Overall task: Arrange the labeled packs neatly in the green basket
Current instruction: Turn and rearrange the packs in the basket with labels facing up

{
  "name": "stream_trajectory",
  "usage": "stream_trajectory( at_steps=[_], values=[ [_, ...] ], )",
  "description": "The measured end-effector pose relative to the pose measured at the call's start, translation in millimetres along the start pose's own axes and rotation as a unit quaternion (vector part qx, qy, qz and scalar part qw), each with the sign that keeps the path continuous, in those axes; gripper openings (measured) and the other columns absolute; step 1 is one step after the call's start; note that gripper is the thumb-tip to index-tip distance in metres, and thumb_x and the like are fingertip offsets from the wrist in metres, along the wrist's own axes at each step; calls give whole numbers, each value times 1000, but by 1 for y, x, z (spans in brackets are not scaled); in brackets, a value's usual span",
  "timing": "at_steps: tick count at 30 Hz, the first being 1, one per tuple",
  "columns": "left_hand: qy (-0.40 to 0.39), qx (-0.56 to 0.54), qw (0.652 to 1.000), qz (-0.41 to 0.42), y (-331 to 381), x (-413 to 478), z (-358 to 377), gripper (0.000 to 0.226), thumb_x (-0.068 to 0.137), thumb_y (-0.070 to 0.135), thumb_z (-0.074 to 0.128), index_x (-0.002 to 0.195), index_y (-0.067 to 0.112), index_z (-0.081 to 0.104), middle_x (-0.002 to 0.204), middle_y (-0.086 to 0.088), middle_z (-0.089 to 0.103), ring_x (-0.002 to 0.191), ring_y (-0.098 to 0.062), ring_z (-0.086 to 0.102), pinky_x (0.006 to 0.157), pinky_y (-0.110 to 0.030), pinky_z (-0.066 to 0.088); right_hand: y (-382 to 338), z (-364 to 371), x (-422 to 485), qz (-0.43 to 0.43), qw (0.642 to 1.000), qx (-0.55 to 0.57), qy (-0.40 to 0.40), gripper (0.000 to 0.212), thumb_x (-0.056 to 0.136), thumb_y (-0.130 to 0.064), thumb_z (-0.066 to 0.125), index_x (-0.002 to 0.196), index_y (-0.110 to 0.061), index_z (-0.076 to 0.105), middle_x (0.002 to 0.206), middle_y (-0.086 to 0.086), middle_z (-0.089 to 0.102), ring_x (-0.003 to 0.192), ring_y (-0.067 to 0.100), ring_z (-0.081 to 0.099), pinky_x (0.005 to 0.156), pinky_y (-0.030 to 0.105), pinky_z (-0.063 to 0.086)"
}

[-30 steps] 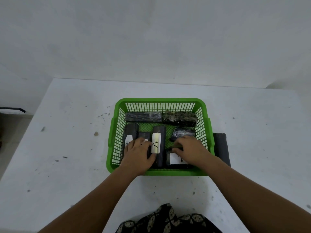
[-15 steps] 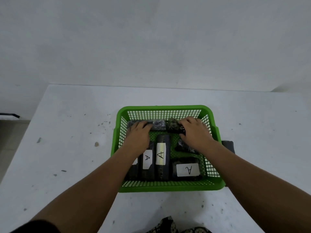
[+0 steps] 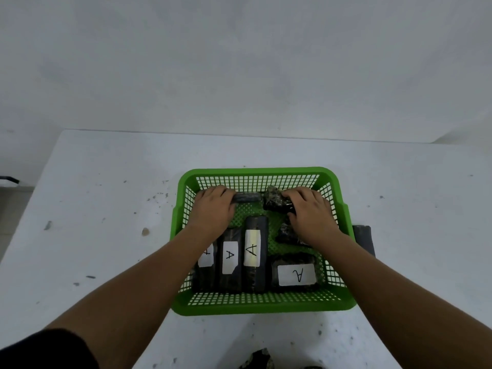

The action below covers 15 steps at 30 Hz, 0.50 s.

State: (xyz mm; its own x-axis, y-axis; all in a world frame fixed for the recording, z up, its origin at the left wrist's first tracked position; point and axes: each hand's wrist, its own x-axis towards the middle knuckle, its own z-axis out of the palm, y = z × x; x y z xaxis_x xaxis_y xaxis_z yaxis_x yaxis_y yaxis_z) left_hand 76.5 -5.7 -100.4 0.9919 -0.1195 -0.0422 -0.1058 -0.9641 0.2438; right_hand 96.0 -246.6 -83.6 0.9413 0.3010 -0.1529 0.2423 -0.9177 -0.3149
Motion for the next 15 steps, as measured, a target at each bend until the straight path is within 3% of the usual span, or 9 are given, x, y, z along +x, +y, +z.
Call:
stream_trajectory(
  at_steps=[5,9,13,15],
  values=[
    [-35,-50,998,-6,-2,3,-11,26,91,27,44,115,23,38,107,-8,65,100,-30,50,88,-45,36,3,-1,0,-11,1000,-2,-9,52,84,-18,58,133,-27,42,138,2,43,127,27,36,105,43,29],
    [-86,-12,996,1,-2,12,-11,28,95,23,40,123,23,42,121,-11,60,110,-32,47,92,-46,36,4,1,0,-11,1000,-1,-4,53,83,-18,59,133,-27,42,138,2,43,127,27,36,105,43,29],
    [-11,81,997,-7,2,1,-2,47,83,9,57,128,20,50,125,-13,52,111,-35,46,93,-47,37,5,2,2,-8,1000,7,2,52,83,-25,61,132,-28,42,138,2,44,127,26,36,105,43,28],
    [6,92,996,-19,6,-2,0,48,82,13,58,129,20,51,123,-11,52,107,-33,47,91,-47,37,5,3,3,-7,1000,11,2,52,83,-31,62,131,-27,42,137,3,45,126,27,37,106,43,28]
  ],
)
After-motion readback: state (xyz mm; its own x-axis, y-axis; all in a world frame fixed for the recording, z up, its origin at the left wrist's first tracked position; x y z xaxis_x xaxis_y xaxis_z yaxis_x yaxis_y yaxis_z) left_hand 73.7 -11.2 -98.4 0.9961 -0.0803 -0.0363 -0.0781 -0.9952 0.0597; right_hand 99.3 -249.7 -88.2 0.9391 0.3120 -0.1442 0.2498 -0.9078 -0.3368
